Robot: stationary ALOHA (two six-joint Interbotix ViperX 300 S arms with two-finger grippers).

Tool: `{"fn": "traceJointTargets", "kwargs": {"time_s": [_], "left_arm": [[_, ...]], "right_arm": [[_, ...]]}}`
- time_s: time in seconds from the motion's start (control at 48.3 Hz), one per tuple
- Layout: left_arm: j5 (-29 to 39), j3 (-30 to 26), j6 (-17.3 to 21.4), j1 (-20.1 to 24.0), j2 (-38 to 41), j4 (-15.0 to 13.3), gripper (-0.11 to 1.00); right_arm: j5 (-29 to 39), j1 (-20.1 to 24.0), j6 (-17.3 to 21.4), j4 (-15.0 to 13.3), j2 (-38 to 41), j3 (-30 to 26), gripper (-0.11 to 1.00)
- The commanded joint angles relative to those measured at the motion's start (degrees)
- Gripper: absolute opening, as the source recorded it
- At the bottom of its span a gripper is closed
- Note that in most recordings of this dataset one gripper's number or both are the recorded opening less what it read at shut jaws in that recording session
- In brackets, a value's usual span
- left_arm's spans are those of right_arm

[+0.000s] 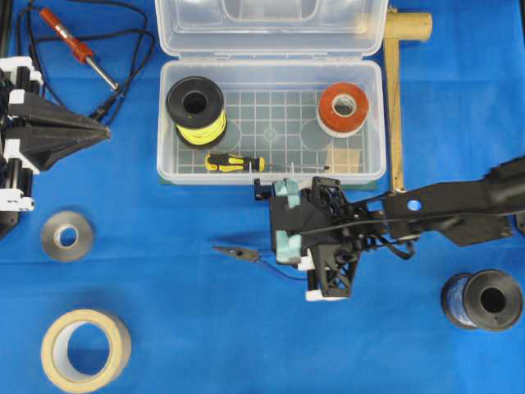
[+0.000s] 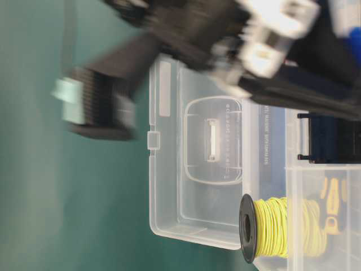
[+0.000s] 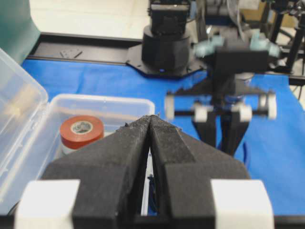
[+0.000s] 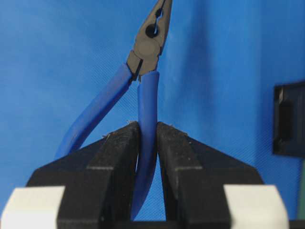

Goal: Pick the nipper from the toolbox among several items.

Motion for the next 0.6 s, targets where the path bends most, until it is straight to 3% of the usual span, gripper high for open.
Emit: {"fn": "traceJointTargets", "kwargs": {"time_s": [0.0, 0.394, 0.58], "left_arm": [[-0.26, -0.35, -0.09, 0.00, 0.26, -0.09, 0.00], [-0.09, -0.09, -0.09, 0.00, 0.18, -0.09, 0.00], [0.44, -0.09, -0.09, 0.00, 0.18, -0.09, 0.00]], "right_arm": [[-1.14, 0.09, 1.05, 0.00, 0.97, -0.79, 0.13], [-0.62, 0.26, 2.02, 0.09, 3.78, -1.05, 0.16], [3.43, -0.53, 1.32, -0.88, -1.05, -0.97, 0.68]]}}
